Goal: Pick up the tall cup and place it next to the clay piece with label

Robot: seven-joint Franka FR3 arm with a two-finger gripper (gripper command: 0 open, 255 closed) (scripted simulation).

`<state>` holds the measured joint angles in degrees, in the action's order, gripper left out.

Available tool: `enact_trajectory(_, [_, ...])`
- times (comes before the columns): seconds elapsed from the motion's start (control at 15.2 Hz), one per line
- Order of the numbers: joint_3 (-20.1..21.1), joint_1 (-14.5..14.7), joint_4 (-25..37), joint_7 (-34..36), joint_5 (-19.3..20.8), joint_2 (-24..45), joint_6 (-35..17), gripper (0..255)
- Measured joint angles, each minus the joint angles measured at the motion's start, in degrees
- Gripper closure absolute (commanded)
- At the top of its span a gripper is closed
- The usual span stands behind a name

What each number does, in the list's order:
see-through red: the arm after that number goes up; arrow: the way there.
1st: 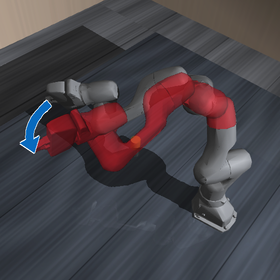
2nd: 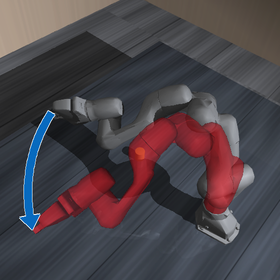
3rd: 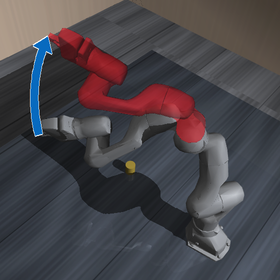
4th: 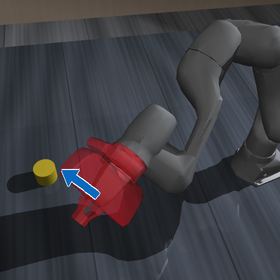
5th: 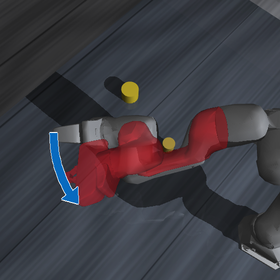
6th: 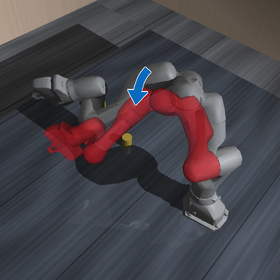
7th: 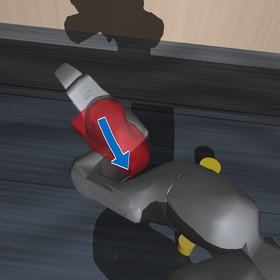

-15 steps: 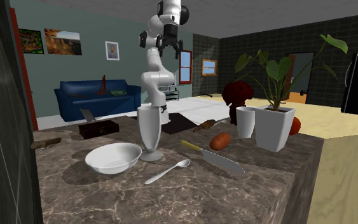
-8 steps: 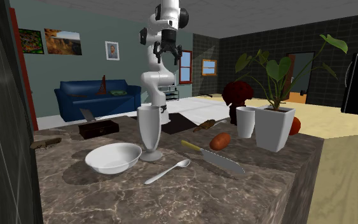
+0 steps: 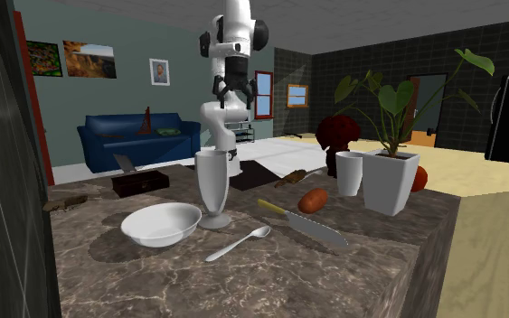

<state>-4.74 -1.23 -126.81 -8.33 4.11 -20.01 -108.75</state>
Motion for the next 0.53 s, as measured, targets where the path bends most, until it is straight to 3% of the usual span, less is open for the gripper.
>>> enact_trajectory(0.53, [-3.1,-1.2,8.3,-3.3,-3.1,16.4,-7.2,0])
